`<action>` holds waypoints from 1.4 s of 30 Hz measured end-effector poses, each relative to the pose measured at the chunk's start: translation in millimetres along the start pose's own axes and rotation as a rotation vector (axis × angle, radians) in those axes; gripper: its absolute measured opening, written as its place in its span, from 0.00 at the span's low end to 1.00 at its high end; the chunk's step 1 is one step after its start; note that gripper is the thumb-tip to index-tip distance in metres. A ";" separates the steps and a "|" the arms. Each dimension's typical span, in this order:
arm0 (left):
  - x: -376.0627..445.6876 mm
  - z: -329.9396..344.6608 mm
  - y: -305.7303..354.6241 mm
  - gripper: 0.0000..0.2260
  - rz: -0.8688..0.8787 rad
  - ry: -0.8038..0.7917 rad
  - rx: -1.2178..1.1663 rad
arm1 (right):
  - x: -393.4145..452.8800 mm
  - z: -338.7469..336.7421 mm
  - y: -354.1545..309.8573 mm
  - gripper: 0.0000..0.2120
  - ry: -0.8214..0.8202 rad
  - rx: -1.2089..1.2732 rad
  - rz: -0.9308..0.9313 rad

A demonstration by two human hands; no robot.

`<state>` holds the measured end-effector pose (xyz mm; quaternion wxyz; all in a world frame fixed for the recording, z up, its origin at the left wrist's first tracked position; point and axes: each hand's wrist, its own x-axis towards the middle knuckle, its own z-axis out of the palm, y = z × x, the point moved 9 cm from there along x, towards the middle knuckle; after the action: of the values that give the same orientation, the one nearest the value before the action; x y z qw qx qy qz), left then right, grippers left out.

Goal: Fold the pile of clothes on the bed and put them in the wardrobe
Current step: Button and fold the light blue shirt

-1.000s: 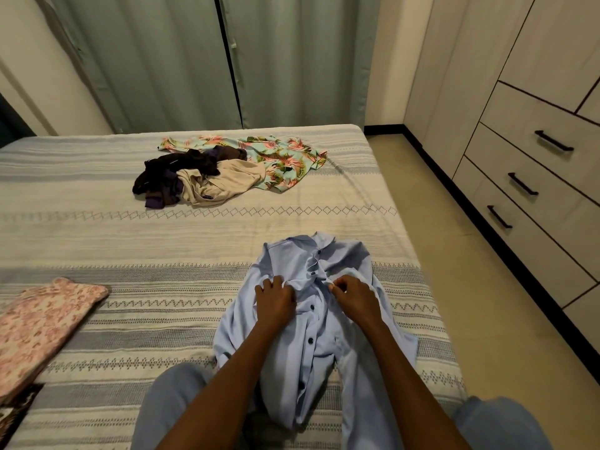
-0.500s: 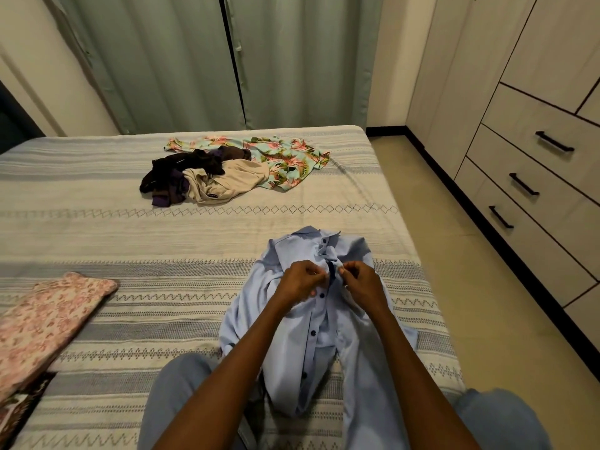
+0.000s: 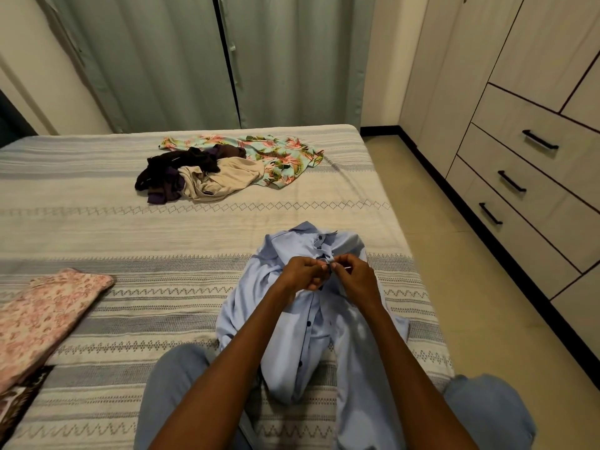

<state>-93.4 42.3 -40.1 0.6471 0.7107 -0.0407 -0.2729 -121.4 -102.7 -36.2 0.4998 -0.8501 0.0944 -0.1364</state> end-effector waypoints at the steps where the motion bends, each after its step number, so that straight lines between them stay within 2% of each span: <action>1: -0.5 -1.2 -0.5 0.06 -0.001 0.002 -0.002 | -2.4 -1.8 -3.0 0.07 0.029 -0.024 -0.019; 6: -0.1 -7.3 -1.7 0.06 0.034 0.039 0.070 | -8.8 -1.4 -6.8 0.05 0.091 -0.083 -0.085; 18: 3.8 -6.6 -4.6 0.06 0.052 0.095 0.044 | -12.9 5.1 3.4 0.06 0.099 0.070 -0.071; 23: 5.7 -13.1 -13.3 0.05 -0.020 0.095 -0.016 | -9.2 9.9 4.2 0.08 0.004 0.079 -0.122; 29: 8.6 -10.3 -26.4 0.04 -0.104 0.064 -0.119 | -2.7 10.9 5.7 0.06 -0.007 0.033 -0.113; 34: 11.8 -11.8 -36.1 0.13 -0.148 0.129 -0.236 | -4.1 12.6 1.6 0.06 0.027 0.016 -0.158; 42: 18.0 -11.9 -36.9 0.16 -0.078 0.204 -0.312 | -8.8 12.2 -14.2 0.07 0.147 -0.067 -0.304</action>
<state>-83.8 51.4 -80.7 0.7393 0.6267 0.0957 -0.2270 -125.5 -83.2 -30.6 0.4368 -0.8584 0.0058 -0.2691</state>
